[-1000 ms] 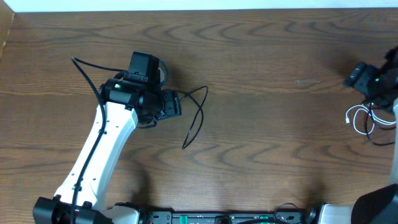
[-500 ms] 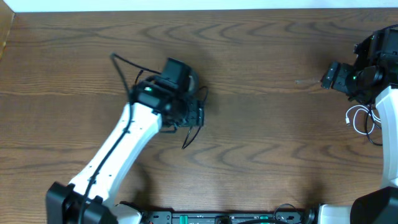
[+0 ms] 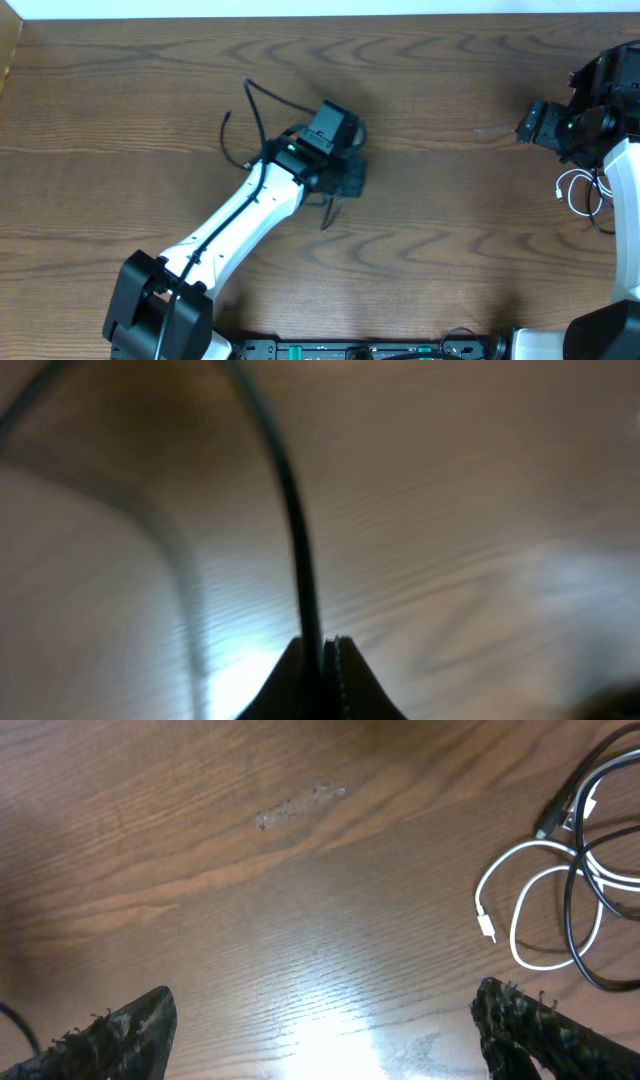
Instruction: Untangle cables
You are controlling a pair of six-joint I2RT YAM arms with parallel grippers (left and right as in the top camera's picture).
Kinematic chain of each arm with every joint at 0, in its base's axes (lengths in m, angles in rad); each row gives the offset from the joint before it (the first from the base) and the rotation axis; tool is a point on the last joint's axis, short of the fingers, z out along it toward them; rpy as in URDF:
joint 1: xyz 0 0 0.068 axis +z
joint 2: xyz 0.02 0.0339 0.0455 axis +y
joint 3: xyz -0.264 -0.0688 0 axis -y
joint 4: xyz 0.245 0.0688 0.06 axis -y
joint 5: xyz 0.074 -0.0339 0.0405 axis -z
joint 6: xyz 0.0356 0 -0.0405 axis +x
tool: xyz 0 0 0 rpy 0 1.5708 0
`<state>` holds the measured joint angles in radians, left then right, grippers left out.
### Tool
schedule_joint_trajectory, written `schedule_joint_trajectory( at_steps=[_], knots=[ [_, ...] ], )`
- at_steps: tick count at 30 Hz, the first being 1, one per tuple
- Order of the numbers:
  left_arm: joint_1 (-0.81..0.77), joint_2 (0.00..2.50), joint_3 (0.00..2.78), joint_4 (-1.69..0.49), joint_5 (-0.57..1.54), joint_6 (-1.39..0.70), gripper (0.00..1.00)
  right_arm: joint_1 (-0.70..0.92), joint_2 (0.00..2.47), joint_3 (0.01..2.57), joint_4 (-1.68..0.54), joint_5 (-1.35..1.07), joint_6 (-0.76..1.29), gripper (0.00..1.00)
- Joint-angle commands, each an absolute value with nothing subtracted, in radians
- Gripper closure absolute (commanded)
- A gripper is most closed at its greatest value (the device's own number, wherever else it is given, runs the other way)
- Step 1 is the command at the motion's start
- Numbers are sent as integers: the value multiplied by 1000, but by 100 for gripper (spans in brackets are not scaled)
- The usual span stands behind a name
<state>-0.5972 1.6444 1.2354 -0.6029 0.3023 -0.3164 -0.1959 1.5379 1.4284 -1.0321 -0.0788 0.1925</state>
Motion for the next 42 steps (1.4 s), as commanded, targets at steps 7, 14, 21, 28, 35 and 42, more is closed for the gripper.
schedule_joint_trajectory(
  at_steps=[7, 14, 21, 28, 35, 42],
  knots=[
    [-698, 1578, 1271, -285, 591, -379, 89, -191, 1539, 1443, -1033, -81, 177, 9],
    [-649, 1574, 1271, -408, 588, -348, 28, -188, 1539, 1443, -1044, -83, 174, 8],
    [-516, 1574, 1271, -639, 435, -348, 20, -157, 1539, 1443, -1143, -187, 166, 2],
    [-392, 1574, 1271, -765, 387, -348, 18, -73, 1539, 1442, -1217, -269, 136, 1],
    [-282, 1574, 1271, -869, 326, -348, 18, 64, 1539, 1386, -1301, -268, 138, 1],
    [-239, 1575, 1271, -915, 323, -348, 18, 154, 1539, 1227, -1275, -265, 287, 6]
  ],
)
